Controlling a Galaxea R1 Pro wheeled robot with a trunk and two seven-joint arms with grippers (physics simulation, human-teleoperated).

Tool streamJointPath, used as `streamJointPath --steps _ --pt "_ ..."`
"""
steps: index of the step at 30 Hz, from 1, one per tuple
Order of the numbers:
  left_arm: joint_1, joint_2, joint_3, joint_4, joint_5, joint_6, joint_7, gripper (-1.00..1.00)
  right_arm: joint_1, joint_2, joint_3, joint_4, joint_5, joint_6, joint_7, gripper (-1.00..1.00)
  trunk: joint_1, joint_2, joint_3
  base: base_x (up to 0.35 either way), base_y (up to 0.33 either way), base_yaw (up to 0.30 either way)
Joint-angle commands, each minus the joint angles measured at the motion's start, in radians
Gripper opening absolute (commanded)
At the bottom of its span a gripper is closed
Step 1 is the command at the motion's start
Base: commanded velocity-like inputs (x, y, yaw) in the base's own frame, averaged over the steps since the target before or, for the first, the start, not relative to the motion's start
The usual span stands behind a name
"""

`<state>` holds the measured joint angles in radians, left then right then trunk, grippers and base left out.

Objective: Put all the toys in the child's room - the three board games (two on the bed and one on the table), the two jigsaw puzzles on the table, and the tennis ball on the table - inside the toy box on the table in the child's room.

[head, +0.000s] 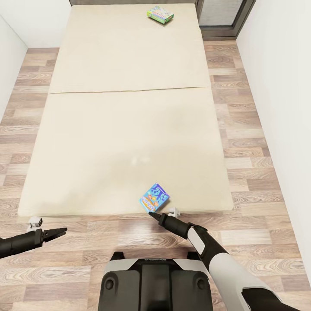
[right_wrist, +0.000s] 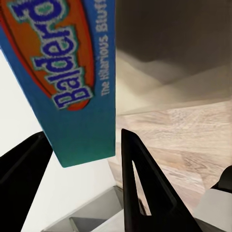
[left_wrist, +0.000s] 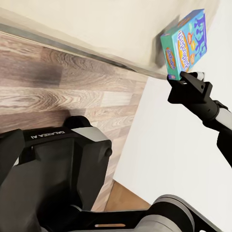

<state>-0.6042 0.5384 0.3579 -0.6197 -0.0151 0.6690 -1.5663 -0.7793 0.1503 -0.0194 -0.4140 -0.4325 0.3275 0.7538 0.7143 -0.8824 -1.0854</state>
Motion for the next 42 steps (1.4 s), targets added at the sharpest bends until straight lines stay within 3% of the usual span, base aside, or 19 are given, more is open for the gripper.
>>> streamJointPath --steps 1,8,17,25,35,42 --pt "0.000 0.000 0.001 0.000 -0.002 0.010 -0.005 1.00 0.000 0.000 -0.002 0.000 -0.008 0.009 0.002 -1.00 0.000 -0.001 0.000 0.000 0.000 0.000" --pt "-0.002 0.002 -0.002 -0.012 -0.002 0.026 -0.005 1.00 0.001 -0.010 0.002 -0.006 -0.008 0.007 0.023 -1.00 -0.023 0.041 0.018 0.000 0.000 0.000" --pt "-0.002 0.002 -0.002 -0.012 -0.002 0.026 -0.005 1.00 0.006 -0.014 0.004 -0.006 -0.006 0.004 0.120 -1.00 -0.057 0.104 0.047 0.000 0.000 0.000" --pt "-0.003 0.002 -0.002 -0.012 -0.003 0.026 -0.005 1.00 0.015 -0.016 0.004 -0.012 -0.005 0.004 0.132 -1.00 -0.088 0.160 0.072 0.000 0.000 0.000" --pt "-0.003 0.002 -0.003 -0.012 -0.003 0.024 -0.005 1.00 0.031 -0.018 0.001 -0.109 -0.005 0.000 0.137 -1.00 -0.126 0.230 0.103 0.000 0.000 0.000" --pt "-0.003 0.002 -0.004 -0.014 -0.003 0.024 -0.005 1.00 0.062 -0.028 0.003 -0.155 -0.008 0.033 0.181 -1.00 -0.153 0.279 0.125 0.000 0.000 0.000"
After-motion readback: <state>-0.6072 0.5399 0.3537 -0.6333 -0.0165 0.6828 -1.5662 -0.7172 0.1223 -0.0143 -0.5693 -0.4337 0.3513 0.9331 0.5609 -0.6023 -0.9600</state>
